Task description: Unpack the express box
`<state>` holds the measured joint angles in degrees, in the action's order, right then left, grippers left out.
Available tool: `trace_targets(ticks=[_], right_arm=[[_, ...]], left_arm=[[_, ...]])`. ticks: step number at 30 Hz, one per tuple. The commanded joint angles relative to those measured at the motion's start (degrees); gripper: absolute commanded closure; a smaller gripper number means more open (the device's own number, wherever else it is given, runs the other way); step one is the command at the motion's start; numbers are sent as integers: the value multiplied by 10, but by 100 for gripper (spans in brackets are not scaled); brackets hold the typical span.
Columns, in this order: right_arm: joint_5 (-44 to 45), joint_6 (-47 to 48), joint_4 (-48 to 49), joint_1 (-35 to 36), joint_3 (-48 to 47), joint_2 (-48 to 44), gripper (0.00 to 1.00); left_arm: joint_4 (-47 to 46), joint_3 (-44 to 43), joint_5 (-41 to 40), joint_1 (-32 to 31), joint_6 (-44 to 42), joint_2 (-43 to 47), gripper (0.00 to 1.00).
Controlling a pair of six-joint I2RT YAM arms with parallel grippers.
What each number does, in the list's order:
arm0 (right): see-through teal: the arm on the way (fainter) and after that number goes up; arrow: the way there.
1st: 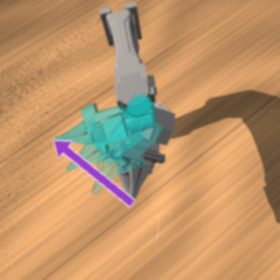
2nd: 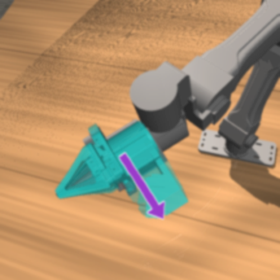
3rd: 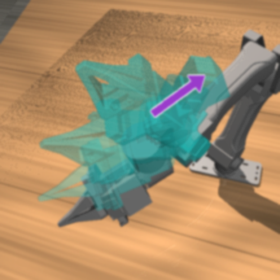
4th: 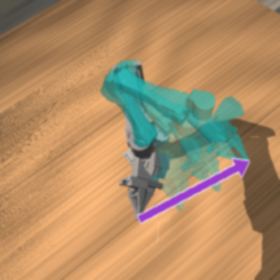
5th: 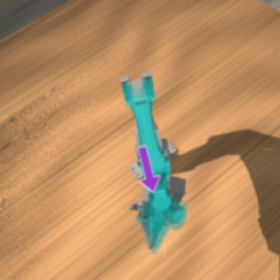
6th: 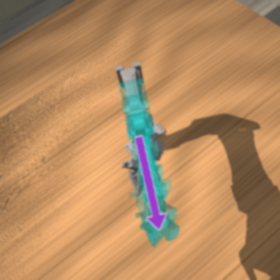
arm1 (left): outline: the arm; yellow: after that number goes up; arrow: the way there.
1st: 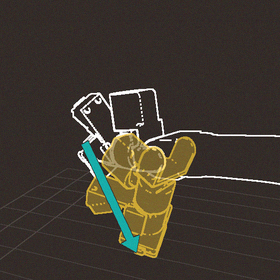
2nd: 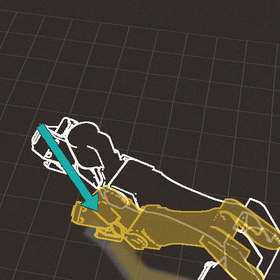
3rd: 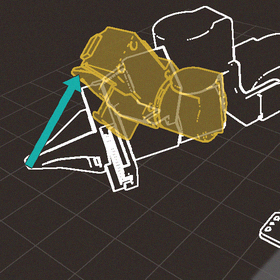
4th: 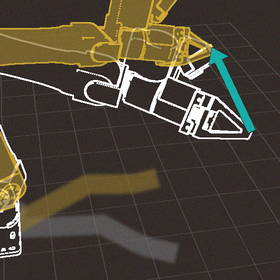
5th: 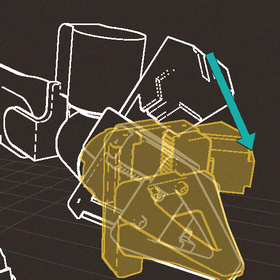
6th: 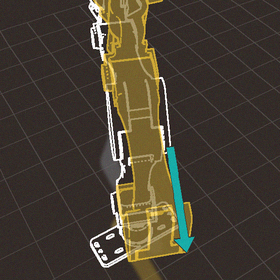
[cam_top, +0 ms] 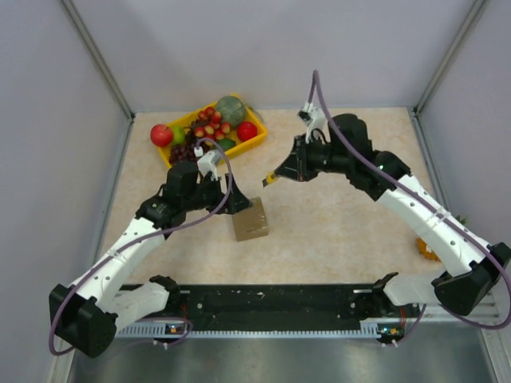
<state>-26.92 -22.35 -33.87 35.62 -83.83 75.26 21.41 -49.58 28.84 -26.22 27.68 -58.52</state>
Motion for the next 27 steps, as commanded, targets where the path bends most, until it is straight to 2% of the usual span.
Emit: trace_targets(ticks=[1,3,9,11,18,27], right_arm=[[267,30,48,100,59,-19,100],[350,11,72,118,103,-20,100],[447,-63,150,154,179,1,100],[468,-75,166,166,185,12,100],[513,-91,202,192,194,57,100],[537,-93,267,201,232,93,100]], left_arm=[[16,31,-140,2,71,-19,17],[10,50,-137,2,111,-44,16],[41,54,-209,3,159,-132,17],[22,62,-213,2,160,-155,17],[-71,88,-167,3,171,-179,16],[-99,93,-173,6,167,-183,10]])
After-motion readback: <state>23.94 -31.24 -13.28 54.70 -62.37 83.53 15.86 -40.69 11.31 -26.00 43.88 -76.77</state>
